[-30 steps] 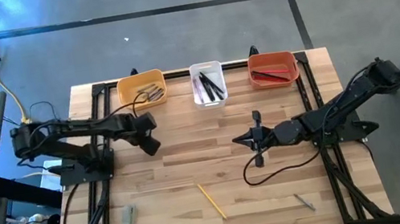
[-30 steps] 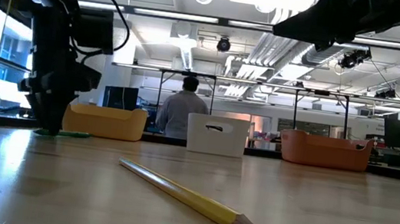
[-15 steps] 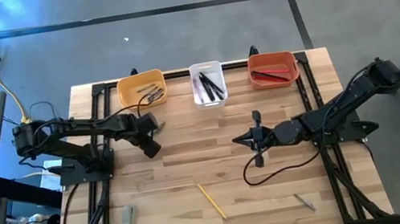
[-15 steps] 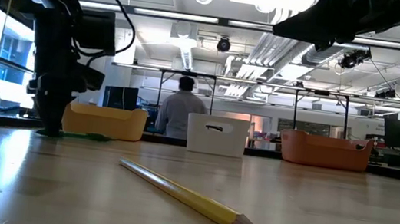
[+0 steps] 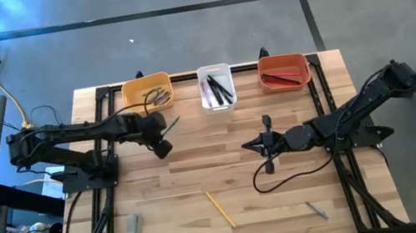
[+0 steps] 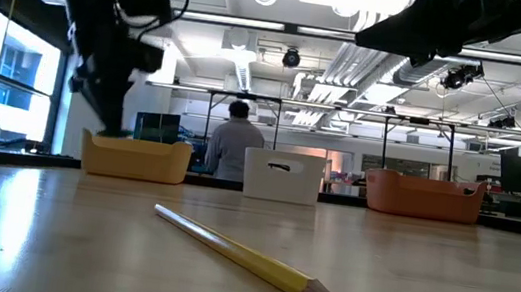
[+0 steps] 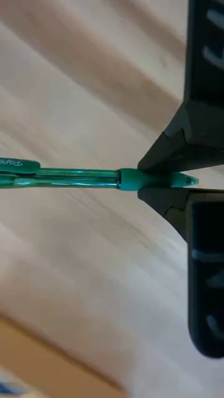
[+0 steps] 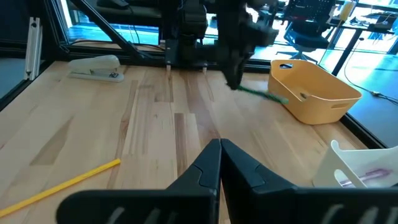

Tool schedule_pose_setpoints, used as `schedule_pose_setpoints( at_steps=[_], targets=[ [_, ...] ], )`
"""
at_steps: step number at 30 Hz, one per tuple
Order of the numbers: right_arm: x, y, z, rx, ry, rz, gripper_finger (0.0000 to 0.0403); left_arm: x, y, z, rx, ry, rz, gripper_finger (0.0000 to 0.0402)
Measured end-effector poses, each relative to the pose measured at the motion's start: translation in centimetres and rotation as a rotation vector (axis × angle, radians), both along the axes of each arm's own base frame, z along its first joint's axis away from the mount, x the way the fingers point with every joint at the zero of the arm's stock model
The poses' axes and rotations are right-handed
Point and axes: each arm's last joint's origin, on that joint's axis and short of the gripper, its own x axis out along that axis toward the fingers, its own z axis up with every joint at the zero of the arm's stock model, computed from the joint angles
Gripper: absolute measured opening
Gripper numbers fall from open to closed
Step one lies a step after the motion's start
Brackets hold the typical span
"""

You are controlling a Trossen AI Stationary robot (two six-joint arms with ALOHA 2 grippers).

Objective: Sort crayons/erasers/pens/pencils in bins
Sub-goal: Put the green pen into the white bin

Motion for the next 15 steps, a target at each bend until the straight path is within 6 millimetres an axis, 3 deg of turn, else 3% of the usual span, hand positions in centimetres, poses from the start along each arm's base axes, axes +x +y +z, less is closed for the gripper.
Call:
schedule_pose_setpoints(
  at_steps=[9,15],
  targets=[
    [0.0,0.0,0.0,0.000,0.000,0.000,0.0000,2.9,0.0,6.9,0.232,-0.284,-0.047,0.0012],
    [0.0,0.0,0.0,-0.001,0.002,0.000,0.0000,5.7,3.2,7.8,0.314,-0.404,-0.064,0.0012]
  ],
)
